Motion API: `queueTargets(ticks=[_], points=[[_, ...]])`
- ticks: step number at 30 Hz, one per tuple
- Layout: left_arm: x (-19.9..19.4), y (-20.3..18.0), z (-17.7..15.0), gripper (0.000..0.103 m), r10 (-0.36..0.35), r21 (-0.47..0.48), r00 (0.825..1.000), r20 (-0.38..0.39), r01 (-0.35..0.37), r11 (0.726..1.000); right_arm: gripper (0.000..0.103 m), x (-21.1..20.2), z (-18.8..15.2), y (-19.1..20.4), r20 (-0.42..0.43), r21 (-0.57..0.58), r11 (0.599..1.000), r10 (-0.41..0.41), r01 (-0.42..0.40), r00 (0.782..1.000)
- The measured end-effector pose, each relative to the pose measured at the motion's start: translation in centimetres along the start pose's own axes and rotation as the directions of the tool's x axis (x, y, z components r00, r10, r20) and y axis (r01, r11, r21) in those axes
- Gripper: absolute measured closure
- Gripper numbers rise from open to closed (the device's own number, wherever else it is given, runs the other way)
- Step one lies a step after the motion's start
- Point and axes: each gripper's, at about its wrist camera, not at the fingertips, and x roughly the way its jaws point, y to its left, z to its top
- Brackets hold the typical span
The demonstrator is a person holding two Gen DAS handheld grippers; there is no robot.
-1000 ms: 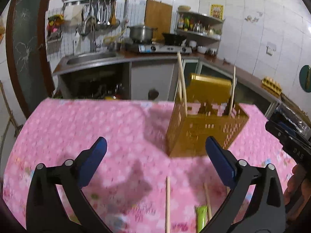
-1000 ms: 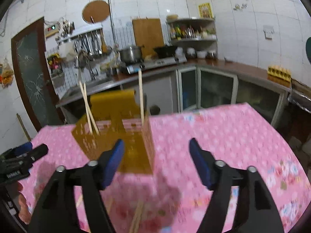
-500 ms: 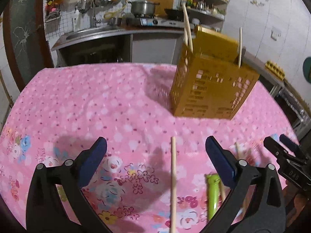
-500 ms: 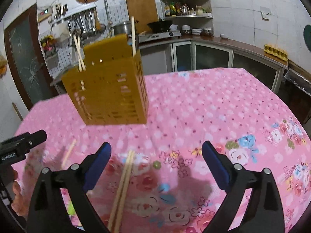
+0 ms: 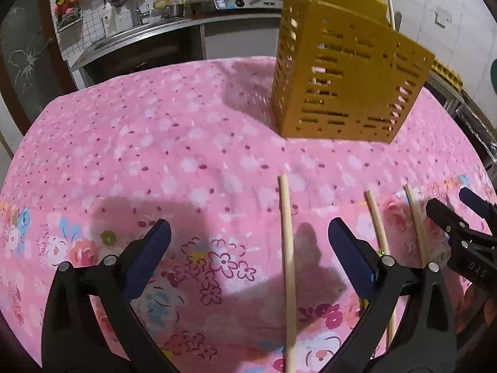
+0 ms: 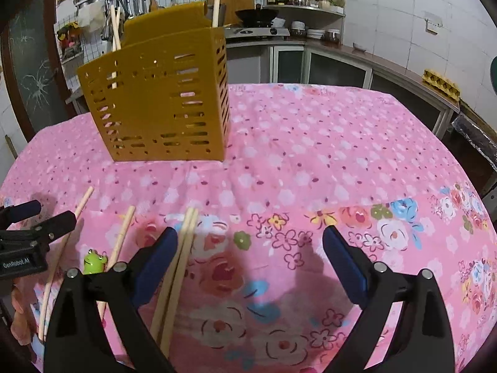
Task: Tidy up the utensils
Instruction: 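Close the left tool on a chopstick while the right tool grips another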
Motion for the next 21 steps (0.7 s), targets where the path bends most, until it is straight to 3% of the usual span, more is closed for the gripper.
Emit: queueTargets(ticks=[16, 21], points=[[1.3, 0.3, 0.2, 0.005, -0.023, -0.004, 0.999, -0.047, 0.023, 1.000, 0.011, 1.6, -0.1, 0.1, -0.070, 0.000, 1.000, 0.001, -0.001, 0.998], [1.3, 0.0, 0.2, 0.014, -0.012, 0.009, 0.999, -0.046, 0.012, 1.000, 0.016, 1.6, -0.1, 0.7, -0.065, -0.028, 1.000, -0.016, 0.014, 0.998]])
